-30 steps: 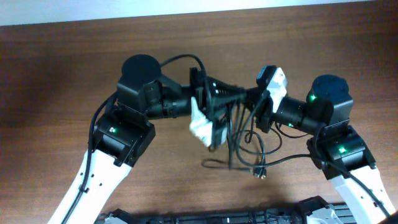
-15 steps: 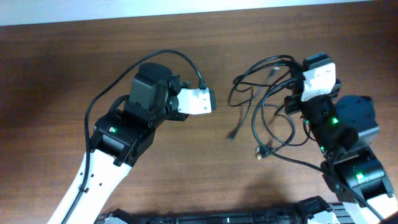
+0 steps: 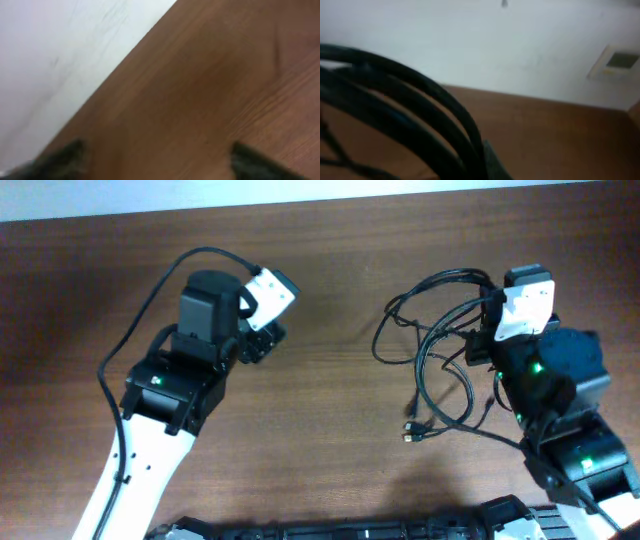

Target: Untangle cables

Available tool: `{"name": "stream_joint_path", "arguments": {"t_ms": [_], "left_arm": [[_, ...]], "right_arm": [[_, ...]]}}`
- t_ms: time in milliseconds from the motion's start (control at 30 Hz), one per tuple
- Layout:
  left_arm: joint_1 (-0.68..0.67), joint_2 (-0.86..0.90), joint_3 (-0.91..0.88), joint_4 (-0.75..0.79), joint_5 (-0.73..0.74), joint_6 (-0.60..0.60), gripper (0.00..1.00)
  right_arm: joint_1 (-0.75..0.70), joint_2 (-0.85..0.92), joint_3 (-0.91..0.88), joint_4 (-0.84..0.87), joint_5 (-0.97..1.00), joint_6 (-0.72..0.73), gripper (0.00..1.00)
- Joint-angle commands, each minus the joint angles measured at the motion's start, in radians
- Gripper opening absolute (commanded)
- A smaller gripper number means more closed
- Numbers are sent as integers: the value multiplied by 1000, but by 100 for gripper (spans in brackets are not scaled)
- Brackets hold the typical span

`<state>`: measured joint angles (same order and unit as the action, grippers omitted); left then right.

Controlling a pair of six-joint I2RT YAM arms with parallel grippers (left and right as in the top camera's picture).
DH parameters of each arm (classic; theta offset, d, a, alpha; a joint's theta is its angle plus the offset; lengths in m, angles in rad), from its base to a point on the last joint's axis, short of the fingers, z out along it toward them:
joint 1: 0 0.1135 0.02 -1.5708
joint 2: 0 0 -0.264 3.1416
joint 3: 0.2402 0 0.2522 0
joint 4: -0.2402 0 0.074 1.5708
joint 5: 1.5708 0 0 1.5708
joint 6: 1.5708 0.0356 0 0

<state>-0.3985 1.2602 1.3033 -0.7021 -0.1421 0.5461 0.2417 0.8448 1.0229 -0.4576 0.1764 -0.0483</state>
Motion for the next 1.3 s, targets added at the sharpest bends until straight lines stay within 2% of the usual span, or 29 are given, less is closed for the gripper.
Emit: {"name": "stream_joint_path", "arguments": {"t_ms": [0,267,333,400,433,467,500,533,600,633,933,1033,1167,1233,1267], "left_arm": [[32,-11,7,-19,107,-86,99],[38,-11,7,-77,132,-90,99],[38,-11,7,-90,132,-90,99],[38,-11,7,-103,132,-90,99],[38,-11,7,-108,132,-90,99],[38,-11,7,-113,132,-90,99],[38,-11,7,-116,132,-90,99],[38,-11,7,-122,132,-90,99],[38,-11,7,-139,132,-90,99],[38,-11,7,-150,132,-90,99],[38,-11,7,-179,133,-89,99],[37,-11,7,-213,179,-89,99],[38,-11,7,-233,188,-90,99],[43,-11,7,-216,173,-143,99],[58,-11,7,-192,148,-222,99]], "right_arm": [[-2,67,204,-132,16,31,5],[-2,348,689,-647,11,42,6],[-2,401,759,-732,1,59,7],[-2,446,805,-792,-38,61,27],[-2,467,816,-813,-65,61,49],[-2,481,816,-823,-86,61,64],[-2,490,816,-832,-98,61,66],[-2,500,816,-840,-111,61,86],[-2,513,816,-848,-141,61,89],[-2,516,816,-849,-151,61,99],[-2,528,815,-894,-161,61,99],[-2,552,815,-894,-162,61,99],[-2,615,814,-949,-162,-25,99],[-2,649,813,-969,-162,-49,99],[-2,675,813,-977,-162,-53,99]]}}
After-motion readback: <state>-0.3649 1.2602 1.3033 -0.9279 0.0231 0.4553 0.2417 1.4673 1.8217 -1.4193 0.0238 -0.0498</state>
